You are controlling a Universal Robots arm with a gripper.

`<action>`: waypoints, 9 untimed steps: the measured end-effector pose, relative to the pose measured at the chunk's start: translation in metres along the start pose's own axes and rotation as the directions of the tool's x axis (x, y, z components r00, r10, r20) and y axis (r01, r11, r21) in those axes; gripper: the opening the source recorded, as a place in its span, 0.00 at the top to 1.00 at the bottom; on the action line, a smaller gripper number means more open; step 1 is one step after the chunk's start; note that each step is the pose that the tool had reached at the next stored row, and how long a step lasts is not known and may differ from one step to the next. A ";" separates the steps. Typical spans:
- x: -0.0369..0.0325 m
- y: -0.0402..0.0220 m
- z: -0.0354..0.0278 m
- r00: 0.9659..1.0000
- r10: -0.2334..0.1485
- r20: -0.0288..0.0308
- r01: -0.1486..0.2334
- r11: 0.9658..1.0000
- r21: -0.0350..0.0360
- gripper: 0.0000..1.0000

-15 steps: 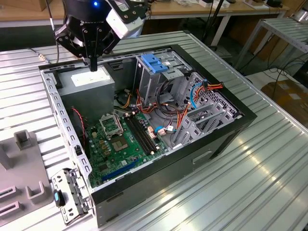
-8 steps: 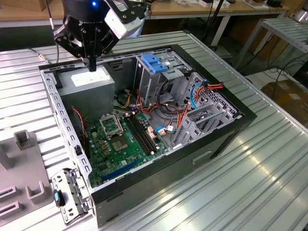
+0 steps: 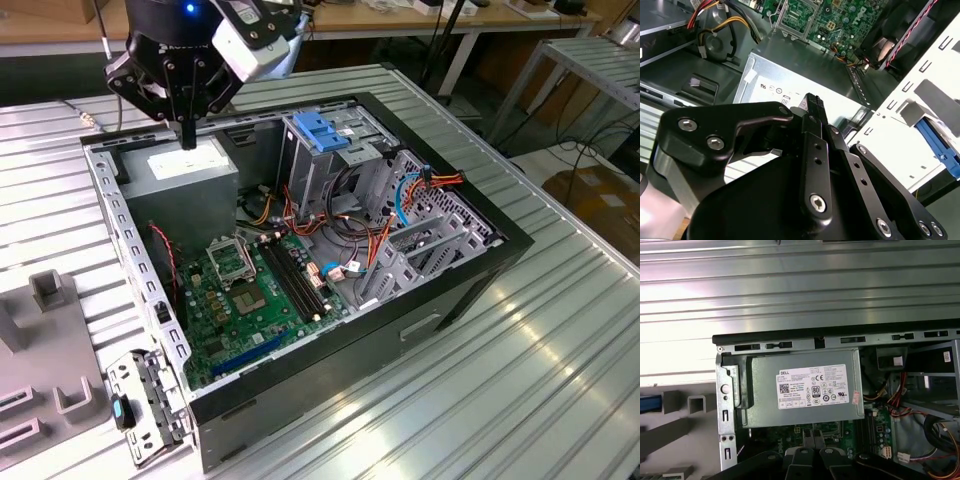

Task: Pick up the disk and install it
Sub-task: 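Reach for the disk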

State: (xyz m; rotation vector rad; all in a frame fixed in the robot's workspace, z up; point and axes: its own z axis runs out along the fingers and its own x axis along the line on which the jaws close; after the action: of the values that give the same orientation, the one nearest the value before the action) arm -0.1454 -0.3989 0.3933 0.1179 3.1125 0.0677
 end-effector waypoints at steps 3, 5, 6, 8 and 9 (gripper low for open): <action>0.0012 -0.0001 -0.0001 1.000 0.000 0.000 0.000 1.000 0.000 0.89; 0.0022 -0.0002 -0.0001 1.000 0.000 0.000 0.000 1.000 0.000 0.89; 0.0028 -0.0002 -0.0001 1.000 0.000 0.000 0.000 1.000 0.000 0.89; 0.0039 -0.0003 -0.0002 1.000 0.000 0.000 0.000 1.000 0.000 0.89; 0.0043 -0.0003 -0.0001 1.000 0.000 0.000 0.000 1.000 0.000 0.89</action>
State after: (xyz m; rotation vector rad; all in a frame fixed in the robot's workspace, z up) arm -0.1498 -0.3989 0.3933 0.1180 3.1125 0.0676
